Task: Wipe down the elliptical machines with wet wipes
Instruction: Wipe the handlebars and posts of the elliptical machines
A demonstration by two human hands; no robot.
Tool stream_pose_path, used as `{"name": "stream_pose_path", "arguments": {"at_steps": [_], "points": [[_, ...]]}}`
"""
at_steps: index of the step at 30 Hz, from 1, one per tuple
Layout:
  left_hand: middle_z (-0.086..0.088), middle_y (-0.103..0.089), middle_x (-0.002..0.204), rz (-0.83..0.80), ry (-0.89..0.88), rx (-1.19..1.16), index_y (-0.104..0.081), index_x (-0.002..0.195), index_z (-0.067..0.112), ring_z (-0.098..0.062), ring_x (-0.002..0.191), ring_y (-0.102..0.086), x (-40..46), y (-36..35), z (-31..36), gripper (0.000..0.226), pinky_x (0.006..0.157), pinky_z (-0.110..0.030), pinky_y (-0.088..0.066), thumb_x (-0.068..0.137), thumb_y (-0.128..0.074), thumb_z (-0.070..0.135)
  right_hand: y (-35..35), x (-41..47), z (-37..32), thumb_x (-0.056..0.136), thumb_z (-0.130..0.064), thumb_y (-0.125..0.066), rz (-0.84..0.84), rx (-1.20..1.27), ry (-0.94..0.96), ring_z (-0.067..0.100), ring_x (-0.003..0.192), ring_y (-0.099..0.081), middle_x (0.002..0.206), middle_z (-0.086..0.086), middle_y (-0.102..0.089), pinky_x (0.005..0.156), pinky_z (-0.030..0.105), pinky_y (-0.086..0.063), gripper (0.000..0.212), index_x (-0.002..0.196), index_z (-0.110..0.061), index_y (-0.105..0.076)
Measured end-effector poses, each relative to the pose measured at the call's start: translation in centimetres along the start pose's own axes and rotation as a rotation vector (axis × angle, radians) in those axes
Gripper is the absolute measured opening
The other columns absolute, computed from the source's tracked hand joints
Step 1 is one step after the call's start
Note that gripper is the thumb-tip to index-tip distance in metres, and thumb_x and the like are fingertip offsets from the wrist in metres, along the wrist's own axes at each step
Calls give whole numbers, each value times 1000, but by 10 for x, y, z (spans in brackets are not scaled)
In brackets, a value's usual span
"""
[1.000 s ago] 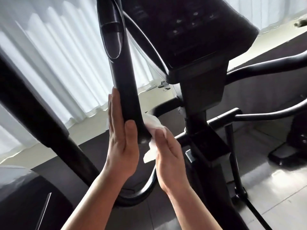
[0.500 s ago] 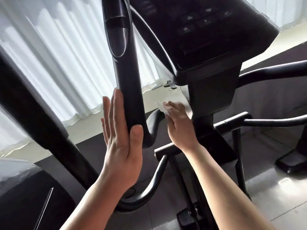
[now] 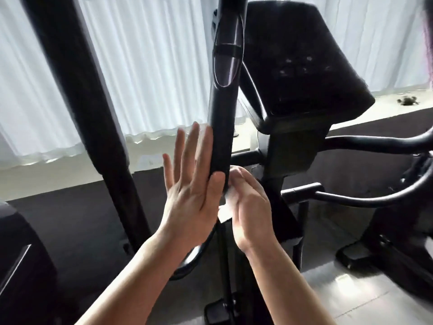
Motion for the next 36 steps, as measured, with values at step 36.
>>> {"name": "stream_pose_path", "arguments": {"at_steps": [36], "points": [[-12, -10, 158, 337, -111, -136, 4, 155, 40, -21, 149, 13, -41, 81, -92, 70, 114, -59, 15, 103, -43, 38, -74, 64, 68, 101, -17, -40, -183, -2779, 25, 20, 127, -47, 134, 5, -56, 102, 13, -29, 34, 131, -16, -56]]}}
Point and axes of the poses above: each hand's wrist, its own x-axis towards the middle knuckle, its own y-axis out of the back of the hand, z = x × y, the point moved 10 cm from there along x, towards the middle knuckle
